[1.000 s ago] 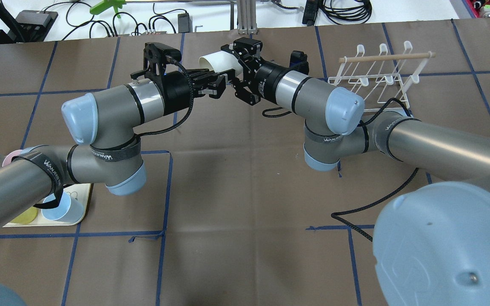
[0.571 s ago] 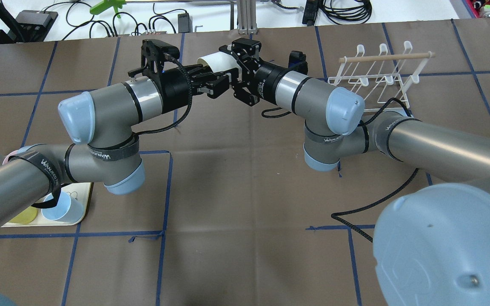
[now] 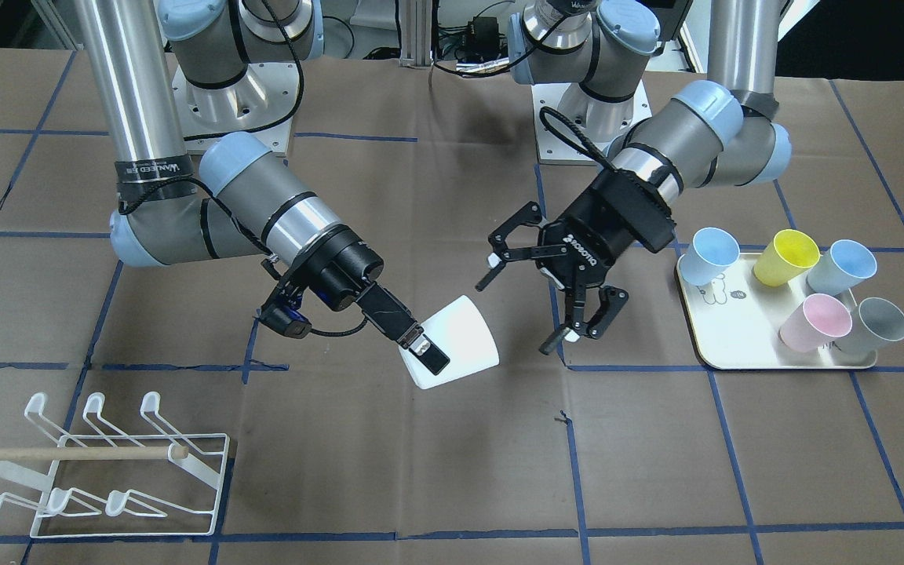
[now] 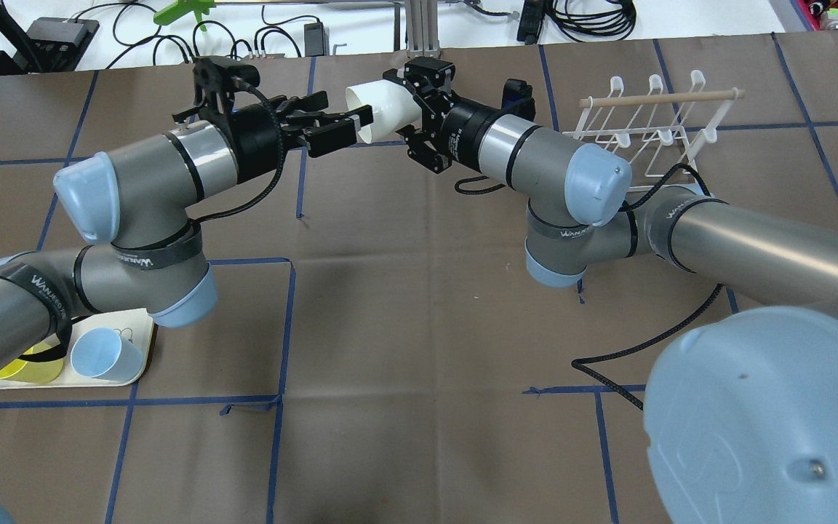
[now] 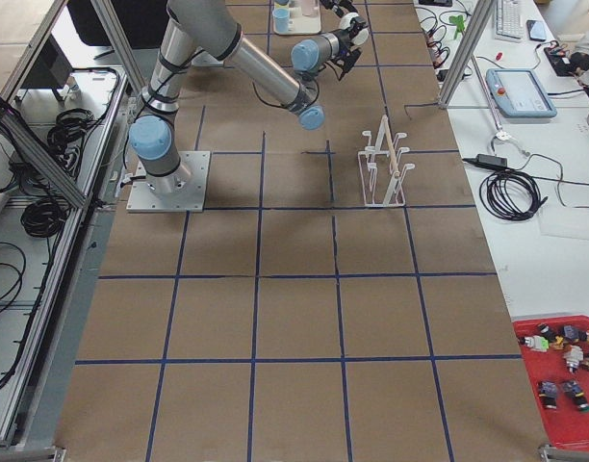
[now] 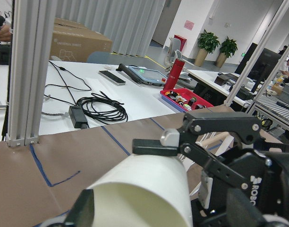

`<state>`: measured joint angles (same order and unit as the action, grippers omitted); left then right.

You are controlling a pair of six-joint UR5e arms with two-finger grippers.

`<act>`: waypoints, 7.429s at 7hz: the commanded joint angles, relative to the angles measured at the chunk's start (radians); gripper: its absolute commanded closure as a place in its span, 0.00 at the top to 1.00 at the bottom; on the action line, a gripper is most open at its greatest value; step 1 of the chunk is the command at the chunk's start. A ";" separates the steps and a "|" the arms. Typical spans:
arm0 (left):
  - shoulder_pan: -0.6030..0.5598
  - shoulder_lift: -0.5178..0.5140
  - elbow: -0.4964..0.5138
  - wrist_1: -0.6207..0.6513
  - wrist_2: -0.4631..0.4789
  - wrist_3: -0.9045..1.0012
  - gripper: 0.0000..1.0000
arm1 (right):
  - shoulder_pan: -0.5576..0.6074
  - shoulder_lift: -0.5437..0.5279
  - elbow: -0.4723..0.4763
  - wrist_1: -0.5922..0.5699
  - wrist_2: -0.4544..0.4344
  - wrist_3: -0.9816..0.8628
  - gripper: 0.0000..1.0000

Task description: Transfer IKEA cup to right arm and place on rack

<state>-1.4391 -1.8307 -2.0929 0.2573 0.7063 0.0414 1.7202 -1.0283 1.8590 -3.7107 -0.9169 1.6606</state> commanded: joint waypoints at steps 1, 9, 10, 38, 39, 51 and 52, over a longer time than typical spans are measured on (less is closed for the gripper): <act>0.106 0.002 0.004 0.000 0.002 0.000 0.99 | -0.060 -0.004 -0.044 0.002 -0.043 -0.339 0.44; -0.108 -0.002 0.572 -1.288 0.797 -0.066 0.99 | -0.306 -0.004 -0.049 -0.008 -0.183 -1.606 0.39; -0.112 0.005 0.655 -1.522 0.833 -0.080 0.99 | -0.326 0.001 -0.046 -0.008 -0.183 -1.643 0.39; 0.434 0.246 -0.133 -1.386 0.891 0.457 0.98 | -0.196 -0.004 -0.023 -0.003 -0.119 -0.805 0.99; 0.434 0.239 -0.136 -1.361 0.894 0.457 0.97 | -0.188 0.001 -0.024 -0.014 -0.117 -0.692 1.00; 0.416 0.277 0.081 -1.604 0.944 0.408 0.00 | -0.053 -0.003 -0.032 -0.017 -0.135 -0.168 1.00; 0.393 0.278 0.194 -1.720 0.943 0.391 0.00 | -0.051 -0.003 -0.032 -0.017 -0.135 -0.168 1.00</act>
<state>-1.0254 -1.5536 -2.0235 -1.3293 1.6514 0.4536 1.6678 -1.0317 1.8266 -3.7278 -1.0523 1.4925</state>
